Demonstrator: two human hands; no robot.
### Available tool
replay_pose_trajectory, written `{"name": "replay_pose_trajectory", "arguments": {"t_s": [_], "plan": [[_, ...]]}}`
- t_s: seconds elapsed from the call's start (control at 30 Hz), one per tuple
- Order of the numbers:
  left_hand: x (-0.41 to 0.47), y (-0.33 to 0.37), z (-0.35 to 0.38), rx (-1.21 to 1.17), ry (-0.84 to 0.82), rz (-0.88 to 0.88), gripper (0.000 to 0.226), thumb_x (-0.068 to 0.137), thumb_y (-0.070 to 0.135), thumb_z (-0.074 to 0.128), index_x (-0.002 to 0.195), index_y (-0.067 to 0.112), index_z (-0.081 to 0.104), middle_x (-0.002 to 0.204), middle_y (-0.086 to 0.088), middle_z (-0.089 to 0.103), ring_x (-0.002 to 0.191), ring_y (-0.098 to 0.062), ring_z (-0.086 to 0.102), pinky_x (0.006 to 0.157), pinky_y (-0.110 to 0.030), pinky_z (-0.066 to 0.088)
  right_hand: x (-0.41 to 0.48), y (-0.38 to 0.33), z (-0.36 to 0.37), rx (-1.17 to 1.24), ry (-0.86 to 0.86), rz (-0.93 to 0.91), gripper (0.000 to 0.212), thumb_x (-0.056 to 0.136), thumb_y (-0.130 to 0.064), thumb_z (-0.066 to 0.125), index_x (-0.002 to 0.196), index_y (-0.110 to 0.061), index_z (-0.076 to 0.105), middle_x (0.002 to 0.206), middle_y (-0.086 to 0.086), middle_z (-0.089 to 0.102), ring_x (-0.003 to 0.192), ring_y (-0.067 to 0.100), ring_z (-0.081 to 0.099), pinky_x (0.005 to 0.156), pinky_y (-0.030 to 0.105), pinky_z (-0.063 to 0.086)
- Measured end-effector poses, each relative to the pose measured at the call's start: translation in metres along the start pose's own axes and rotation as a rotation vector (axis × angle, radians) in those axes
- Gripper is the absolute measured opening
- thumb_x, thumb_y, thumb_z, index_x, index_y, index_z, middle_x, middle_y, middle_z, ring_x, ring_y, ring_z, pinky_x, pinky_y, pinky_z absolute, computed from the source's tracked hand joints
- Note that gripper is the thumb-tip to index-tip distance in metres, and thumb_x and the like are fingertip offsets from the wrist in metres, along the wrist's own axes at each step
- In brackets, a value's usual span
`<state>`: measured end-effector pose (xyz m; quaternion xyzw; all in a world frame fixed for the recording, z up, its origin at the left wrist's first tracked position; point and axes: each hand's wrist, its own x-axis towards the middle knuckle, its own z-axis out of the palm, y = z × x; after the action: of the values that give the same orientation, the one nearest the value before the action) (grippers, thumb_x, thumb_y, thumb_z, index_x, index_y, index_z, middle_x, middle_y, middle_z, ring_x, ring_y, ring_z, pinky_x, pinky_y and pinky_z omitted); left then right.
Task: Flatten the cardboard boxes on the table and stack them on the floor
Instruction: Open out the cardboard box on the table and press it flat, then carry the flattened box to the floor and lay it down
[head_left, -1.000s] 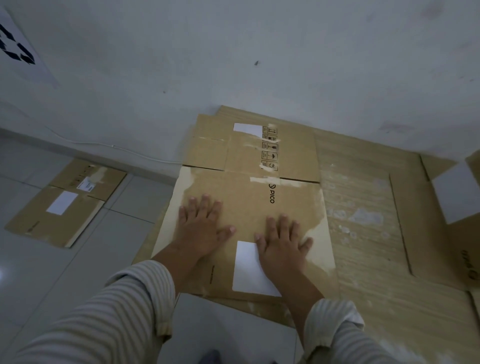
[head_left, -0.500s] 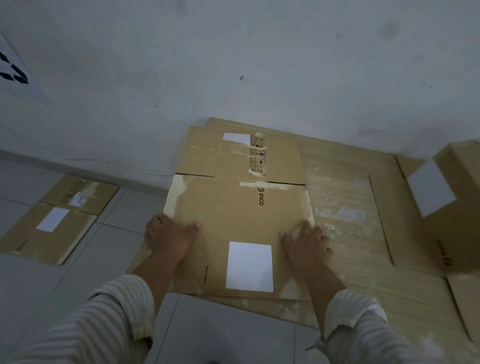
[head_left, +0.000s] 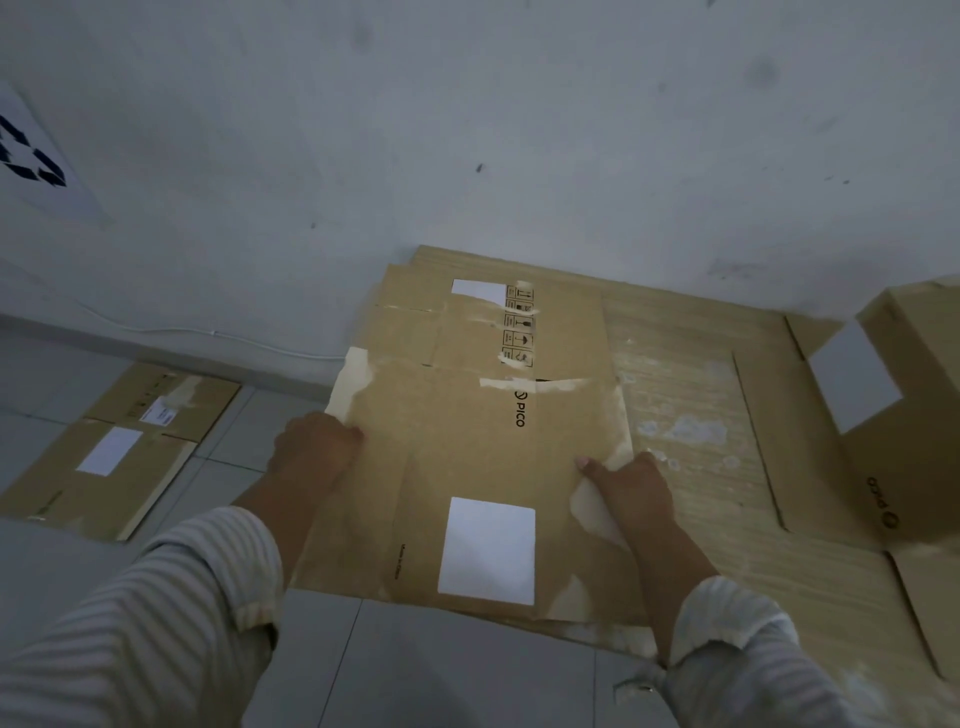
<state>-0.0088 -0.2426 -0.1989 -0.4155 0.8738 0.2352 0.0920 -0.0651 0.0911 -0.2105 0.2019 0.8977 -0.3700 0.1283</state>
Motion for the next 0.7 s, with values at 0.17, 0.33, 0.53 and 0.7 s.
{"name": "replay_pose_trajectory", "arguments": {"t_s": [0.17,0.33,0.53,0.7], "plan": [[-0.004,-0.003,-0.002,-0.136,0.028,0.081,0.052,0.091,0.046,0.048,0.114,0.0,0.055,0.099,-0.013,0.062,0.081,-0.03,0.058,0.072,-0.036,0.047,-0.003,0.003,-0.002,0.025,0.023,-0.007,0.074,0.074,-0.051,0.074,0.121,0.0,0.049,0.114,0.018,0.063,0.101,0.036,0.062,0.08,0.039,0.049],[-0.016,-0.003,-0.004,-0.188,0.046,0.084,0.055,0.091,0.045,0.05,0.122,-0.001,0.051,0.109,-0.017,0.061,0.097,-0.036,0.061,0.08,-0.041,0.05,-0.013,0.003,-0.007,0.02,0.066,-0.024,0.069,0.075,-0.052,0.072,0.118,-0.002,0.051,0.111,0.016,0.064,0.099,0.035,0.063,0.078,0.038,0.049],[-0.037,0.0,-0.015,-0.223,0.08,0.104,0.054,0.093,0.043,0.05,0.126,0.0,0.051,0.117,-0.019,0.06,0.103,-0.036,0.06,0.075,-0.035,0.042,-0.03,0.001,-0.023,0.05,0.116,-0.05,0.067,0.077,-0.049,0.072,0.118,-0.001,0.05,0.108,0.016,0.064,0.087,0.031,0.06,0.072,0.036,0.046],[-0.057,-0.004,-0.03,-0.291,0.105,0.129,0.054,0.091,0.046,0.053,0.122,0.002,0.051,0.115,-0.018,0.061,0.1,-0.036,0.06,0.075,-0.037,0.044,-0.05,0.001,-0.044,0.11,0.137,-0.098,0.066,0.073,-0.053,0.073,0.114,-0.005,0.053,0.106,0.013,0.066,0.093,0.033,0.064,0.079,0.042,0.053]]}}
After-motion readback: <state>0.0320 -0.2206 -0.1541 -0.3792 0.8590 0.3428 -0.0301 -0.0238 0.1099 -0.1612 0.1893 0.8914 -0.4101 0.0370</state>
